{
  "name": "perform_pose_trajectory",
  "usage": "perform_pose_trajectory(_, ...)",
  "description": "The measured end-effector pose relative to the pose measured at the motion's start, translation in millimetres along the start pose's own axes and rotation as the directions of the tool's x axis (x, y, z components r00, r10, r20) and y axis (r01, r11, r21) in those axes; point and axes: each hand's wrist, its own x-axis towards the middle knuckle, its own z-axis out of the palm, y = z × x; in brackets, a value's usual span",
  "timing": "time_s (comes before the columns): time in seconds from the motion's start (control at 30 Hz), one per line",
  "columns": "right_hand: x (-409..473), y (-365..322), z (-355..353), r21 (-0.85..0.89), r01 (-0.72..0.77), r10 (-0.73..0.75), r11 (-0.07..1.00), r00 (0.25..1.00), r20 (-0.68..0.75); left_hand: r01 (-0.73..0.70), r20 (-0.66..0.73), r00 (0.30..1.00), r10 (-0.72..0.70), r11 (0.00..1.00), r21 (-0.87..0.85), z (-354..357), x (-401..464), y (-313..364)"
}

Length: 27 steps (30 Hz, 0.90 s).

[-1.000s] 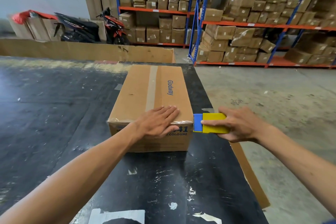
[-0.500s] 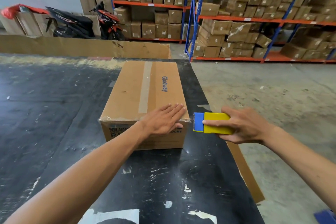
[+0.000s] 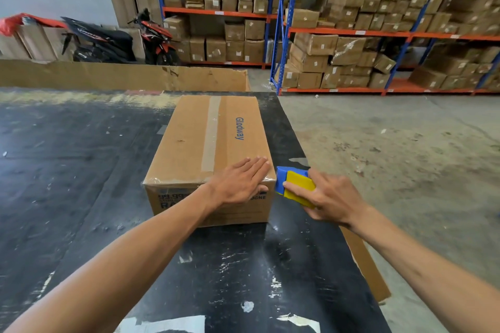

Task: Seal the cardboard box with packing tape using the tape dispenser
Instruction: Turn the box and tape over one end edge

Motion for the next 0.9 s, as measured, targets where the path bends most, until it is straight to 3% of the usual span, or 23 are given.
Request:
perform_pose_trajectory(0.1,-4,-21,10,-0.021,-0.066,0.068,0.998,0.995,0.067,0.067,0.159,0.986,-0.060,0.997,-0.039,-13,-2,4)
perform_pose_trajectory(0.17,-5,-21,14,-0.035,-0.106,0.108,0.994,0.991,0.082,0.205,0.152,0.970,-0.191,0.975,-0.086,-20,1,20)
perform_pose_trajectory(0.27,1,-7,6,-0.044,-0.215,0.219,0.976,0.970,0.101,0.531,0.198,0.845,-0.497,0.825,-0.192,-21,22,55)
perform_pose_trajectory(0.33,3,5,-2,-0.054,-0.289,0.293,0.956,0.952,0.085,0.626,0.217,0.777,-0.591,0.762,-0.167,-14,37,66)
perform_pose_trajectory(0.43,4,11,-10,-0.044,-0.371,0.373,0.928,0.924,0.077,0.626,0.272,0.773,-0.573,0.760,-0.177,-7,46,67)
perform_pose_trajectory(0.53,4,7,-15,0.024,-0.482,0.478,0.876,0.872,0.105,0.588,0.238,0.804,-0.545,0.786,-0.189,-3,42,60)
perform_pose_trajectory(0.67,17,5,-30,0.125,-0.603,0.602,0.788,0.797,0.051,0.442,0.083,0.897,-0.434,0.889,-0.122,-1,15,50)
perform_pose_trajectory(0.73,28,6,-35,0.199,-0.640,0.646,0.742,0.762,0.039,0.311,-0.086,0.946,-0.312,0.950,-0.021,3,-7,39)
perform_pose_trajectory(0.8,41,6,-41,0.285,-0.654,0.674,0.700,0.738,0.039,0.213,-0.237,0.952,-0.196,0.976,0.050,5,-29,29)
perform_pose_trajectory(0.9,55,6,-45,0.351,-0.643,0.678,0.680,0.734,0.030,0.092,-0.355,0.933,-0.066,0.994,0.057,8,-58,14)
